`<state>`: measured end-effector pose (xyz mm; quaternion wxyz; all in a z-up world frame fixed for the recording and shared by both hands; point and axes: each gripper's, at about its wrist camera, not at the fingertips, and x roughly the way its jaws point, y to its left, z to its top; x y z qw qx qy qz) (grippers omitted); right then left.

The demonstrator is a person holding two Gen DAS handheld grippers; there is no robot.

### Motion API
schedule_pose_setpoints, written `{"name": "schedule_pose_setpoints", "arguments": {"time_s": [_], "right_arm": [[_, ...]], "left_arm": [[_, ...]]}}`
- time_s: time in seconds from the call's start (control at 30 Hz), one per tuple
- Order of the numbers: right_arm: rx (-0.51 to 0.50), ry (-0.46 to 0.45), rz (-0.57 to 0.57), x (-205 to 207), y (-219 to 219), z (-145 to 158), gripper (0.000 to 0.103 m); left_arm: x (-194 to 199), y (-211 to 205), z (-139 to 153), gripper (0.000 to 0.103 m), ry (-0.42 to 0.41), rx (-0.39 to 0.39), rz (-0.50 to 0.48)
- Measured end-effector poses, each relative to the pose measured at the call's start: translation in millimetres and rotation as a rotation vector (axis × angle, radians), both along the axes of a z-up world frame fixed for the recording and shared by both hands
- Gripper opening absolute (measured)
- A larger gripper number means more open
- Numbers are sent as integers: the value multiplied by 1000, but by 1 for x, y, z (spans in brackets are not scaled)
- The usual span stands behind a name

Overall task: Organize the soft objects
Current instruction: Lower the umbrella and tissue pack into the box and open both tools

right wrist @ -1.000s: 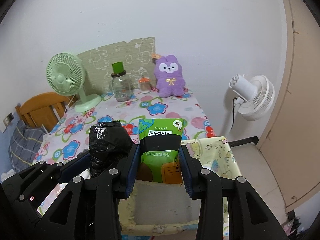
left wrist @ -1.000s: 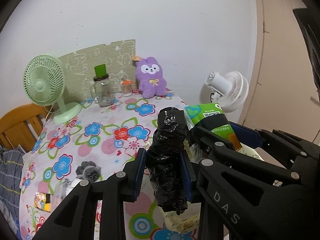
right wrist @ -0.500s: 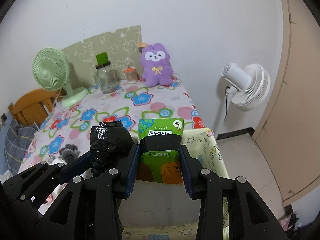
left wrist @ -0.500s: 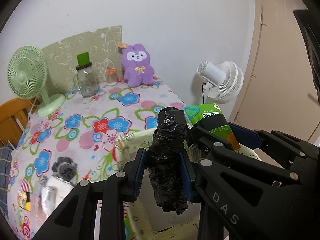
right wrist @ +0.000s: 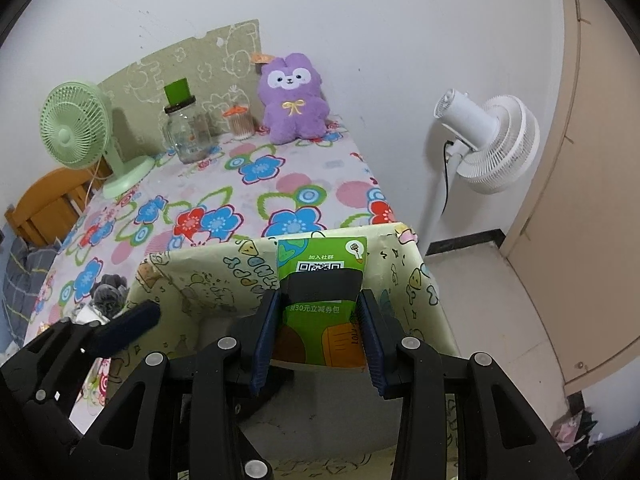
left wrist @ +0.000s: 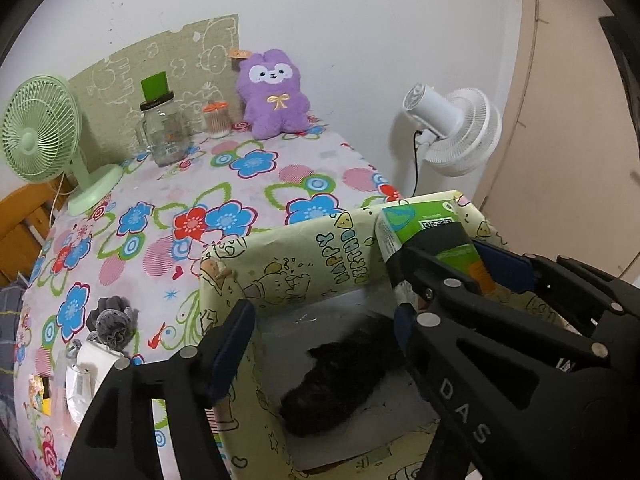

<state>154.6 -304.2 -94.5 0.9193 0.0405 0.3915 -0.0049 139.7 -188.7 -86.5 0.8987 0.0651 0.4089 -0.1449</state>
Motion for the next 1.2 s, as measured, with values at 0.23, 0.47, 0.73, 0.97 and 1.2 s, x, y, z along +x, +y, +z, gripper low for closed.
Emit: {"name": "schedule_pose_setpoints", "arguments": {"time_s": [0.23,0.47,0.73,0.97,1.2], "right_arm": [[1,16,21,7,-3,-3,47],[13,8,28,6,-5,0,72],[-15,-31,14,-4,-3,10,81],[-19,-65,6,-15,2,23,83],[-30,-107,0,-27,11,38,88]], "left_arm": [[3,-5,-2,81,19,25,-9],[3,-5,1,87,39,0,-22],[-4,0,8,93,14,13,-12],[-14,7,21,95,-27,3,2],[-24,20,35,96,-63,1,21]]}}
